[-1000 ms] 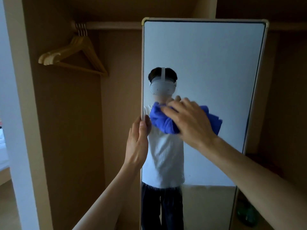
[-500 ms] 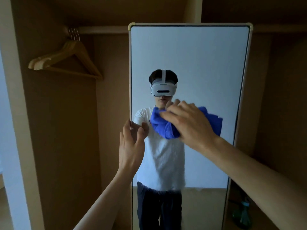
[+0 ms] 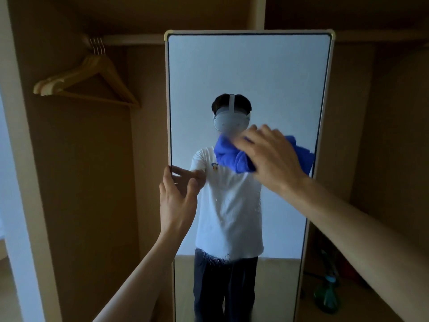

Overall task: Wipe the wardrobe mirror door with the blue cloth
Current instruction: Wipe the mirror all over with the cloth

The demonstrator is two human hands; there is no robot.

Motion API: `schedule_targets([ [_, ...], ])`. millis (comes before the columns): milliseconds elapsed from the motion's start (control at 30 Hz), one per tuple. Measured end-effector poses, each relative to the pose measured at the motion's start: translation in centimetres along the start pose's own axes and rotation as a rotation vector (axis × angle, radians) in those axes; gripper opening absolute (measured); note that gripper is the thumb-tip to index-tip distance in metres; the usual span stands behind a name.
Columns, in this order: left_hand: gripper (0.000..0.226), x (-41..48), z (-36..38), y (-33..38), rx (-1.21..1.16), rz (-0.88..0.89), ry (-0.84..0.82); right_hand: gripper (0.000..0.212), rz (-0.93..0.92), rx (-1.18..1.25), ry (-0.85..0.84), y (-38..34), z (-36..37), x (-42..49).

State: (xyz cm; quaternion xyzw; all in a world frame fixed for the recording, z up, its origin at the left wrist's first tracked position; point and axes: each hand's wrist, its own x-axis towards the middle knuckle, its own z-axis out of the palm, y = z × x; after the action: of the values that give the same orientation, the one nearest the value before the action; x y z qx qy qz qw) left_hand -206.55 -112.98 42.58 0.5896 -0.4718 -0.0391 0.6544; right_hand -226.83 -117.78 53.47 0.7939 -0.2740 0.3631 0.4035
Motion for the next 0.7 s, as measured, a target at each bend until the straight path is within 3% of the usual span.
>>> schedule_targets([
  [167,0.074,-0.3,0.7,-0.2,-0.003,0.005,0.037,0.025,0.053,-0.01,0.021,3.0,-1.8,2.3],
  [567,0.074,-0.7,2.3,-0.8,0.058,0.0,0.148,0.044,-0.082,0.064,-0.036,0.3,2.7,-6.9],
  [700,0.075,-0.6,2.3,-0.7,0.08,0.0,0.149,0.041,-0.089,0.093,-0.06,0.6,2.6,-7.3],
])
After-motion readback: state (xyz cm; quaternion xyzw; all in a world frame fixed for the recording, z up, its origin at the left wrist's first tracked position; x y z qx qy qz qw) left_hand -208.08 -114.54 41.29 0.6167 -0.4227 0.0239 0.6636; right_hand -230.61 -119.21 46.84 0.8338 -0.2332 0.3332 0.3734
